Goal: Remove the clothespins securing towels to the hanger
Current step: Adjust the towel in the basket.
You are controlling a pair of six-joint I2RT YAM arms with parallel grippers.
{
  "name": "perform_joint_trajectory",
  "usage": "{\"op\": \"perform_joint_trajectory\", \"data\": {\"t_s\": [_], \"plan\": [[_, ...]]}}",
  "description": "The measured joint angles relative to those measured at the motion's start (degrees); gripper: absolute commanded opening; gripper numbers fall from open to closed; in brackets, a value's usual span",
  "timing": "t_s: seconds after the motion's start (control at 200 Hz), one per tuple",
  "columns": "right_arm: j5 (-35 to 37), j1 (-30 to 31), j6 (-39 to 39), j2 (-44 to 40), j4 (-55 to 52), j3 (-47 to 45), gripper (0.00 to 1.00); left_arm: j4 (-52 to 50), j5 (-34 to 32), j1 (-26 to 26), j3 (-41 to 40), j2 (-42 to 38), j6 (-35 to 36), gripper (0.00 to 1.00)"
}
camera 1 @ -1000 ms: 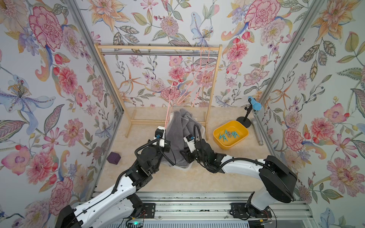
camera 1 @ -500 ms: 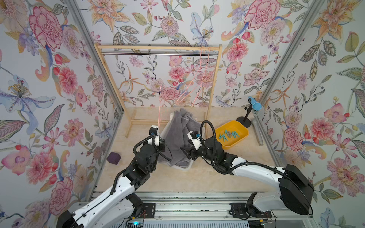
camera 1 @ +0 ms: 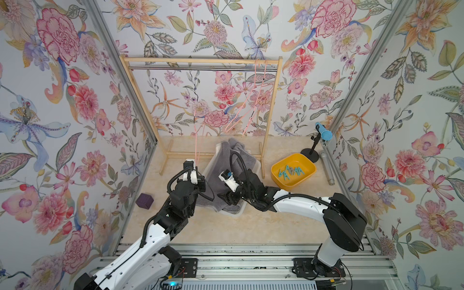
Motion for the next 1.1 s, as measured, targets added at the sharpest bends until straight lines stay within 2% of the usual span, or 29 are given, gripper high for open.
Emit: {"op": "perform_joint_trajectory", "data": {"t_s": [0.31,0.515,0.796,1.096], "plan": [[2.8,0.7,-1.0,16.8,-12.2,15.5,0.68,0.0,0.7,2.1,0.0,0.0,-0.8,0.0],[2.7,1.1,-0.5,21.0,-16.1,21.1,0.67,0.0,0.7,3.3,0.0,-0.2,-1.3,0.0],[0.5,0.5,0.4,19.8,-17.7,21.8,0.68,0.0,0.7,3.6,0.0,-0.9,-1.3,0.0],[-0.8,-2.2,1.8,4.5,-15.3,13.5,0.71,-0.1,1.1,3.7,0.0,-1.7,-1.3,0.0]]}}
